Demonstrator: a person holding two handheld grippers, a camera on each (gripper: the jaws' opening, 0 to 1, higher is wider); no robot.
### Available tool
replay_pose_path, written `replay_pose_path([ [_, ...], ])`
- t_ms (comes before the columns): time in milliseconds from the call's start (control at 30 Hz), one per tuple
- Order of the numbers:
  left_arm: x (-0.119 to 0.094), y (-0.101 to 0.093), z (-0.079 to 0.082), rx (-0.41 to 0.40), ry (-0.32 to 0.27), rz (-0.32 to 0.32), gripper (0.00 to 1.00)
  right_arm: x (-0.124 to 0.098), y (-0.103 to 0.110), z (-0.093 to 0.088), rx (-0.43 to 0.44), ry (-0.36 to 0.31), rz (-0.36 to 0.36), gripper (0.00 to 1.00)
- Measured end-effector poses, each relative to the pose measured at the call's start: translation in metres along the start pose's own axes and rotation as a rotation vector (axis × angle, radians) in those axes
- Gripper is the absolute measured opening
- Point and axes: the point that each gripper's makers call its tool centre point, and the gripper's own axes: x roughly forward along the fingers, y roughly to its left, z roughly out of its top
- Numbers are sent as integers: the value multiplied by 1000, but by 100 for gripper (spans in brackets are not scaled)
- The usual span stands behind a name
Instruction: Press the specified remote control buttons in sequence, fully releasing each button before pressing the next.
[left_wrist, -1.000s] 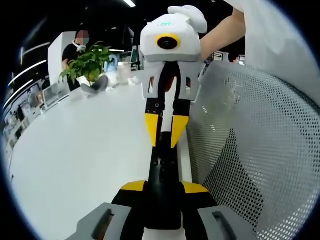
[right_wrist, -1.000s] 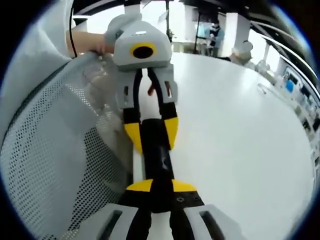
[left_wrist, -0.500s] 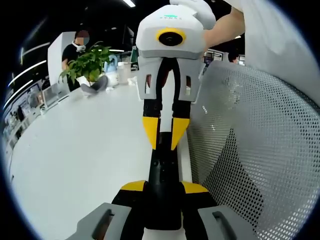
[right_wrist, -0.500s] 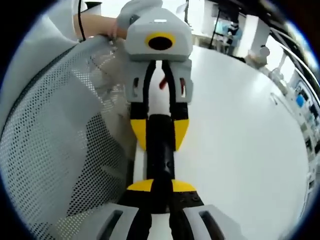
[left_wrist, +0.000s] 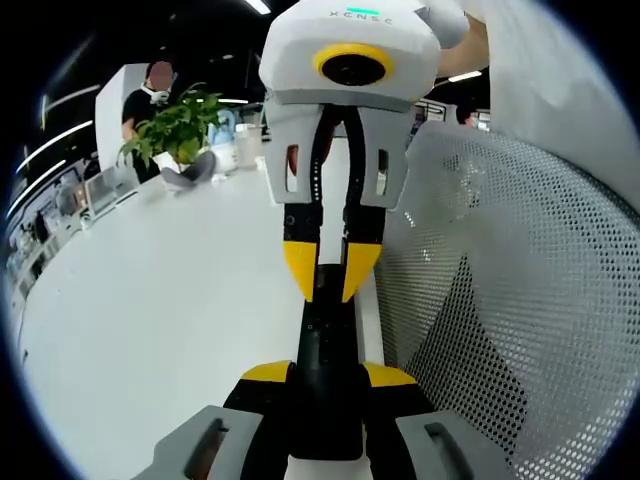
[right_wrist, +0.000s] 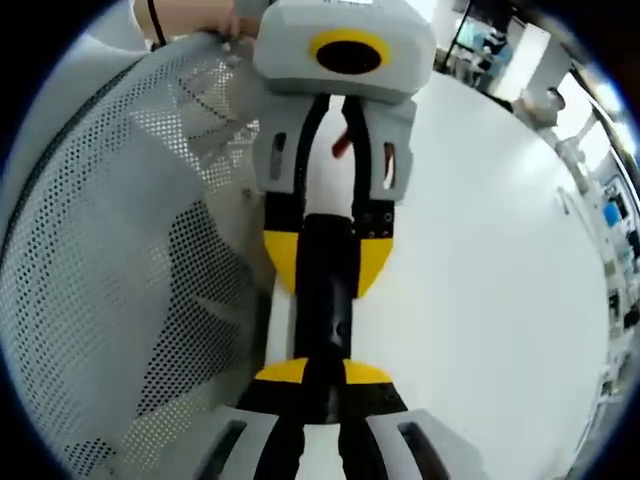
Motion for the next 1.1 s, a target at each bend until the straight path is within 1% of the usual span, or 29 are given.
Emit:
replay_pose_path([
  [67, 0, 0, 0, 0, 1, 0, 25, -1, -1, 0, 30, -24, -5, 8],
  [100, 0, 0, 0, 0, 1, 0, 25, -1, -1, 0, 62, -47, -6, 8],
  [167, 0, 0, 0, 1, 2, 0, 25, -1, -2, 0, 98, -83, -12, 8],
  [300, 0, 0, 0, 1, 2, 0, 25, -3, -2, 2, 170, -196, -32, 8],
  [367, 0, 0, 0, 1, 3, 0, 25, -4, -3, 3, 199, -236, -41, 7],
  [400, 0, 0, 0, 1, 2, 1, 25, -4, -3, 3, 230, -264, -39, 7],
  [433, 0, 0, 0, 1, 2, 1, 25, -4, -4, 4, 240, -272, -40, 7],
  [467, 0, 0, 0, 1, 2, 0, 25, -4, -4, 5, 262, -297, -42, 7],
  [500, 0, 0, 0, 1, 2, 0, 25, -4, -5, 4, 264, -303, -44, 7],
  [667, 0, 0, 0, 0, 0, 1, 25, -2, -2, 9, 176, -301, -57, 8],
  [800, 0, 0, 0, -2, -1, 1, 25, -1, -2, 10, 129, -268, -47, 7],
  [867, 0, 0, 0, -2, -2, 1, 25, -1, -2, 10, 96, -241, -42, 7],
  [967, 0, 0, 0, -2, -2, 1, 25, 0, -2, 11, 85, -202, -30, 7],
  [1100, 0, 0, 0, -1, -1, 1, 25, 1, -2, 10, 69, -110, 5, 7],
])
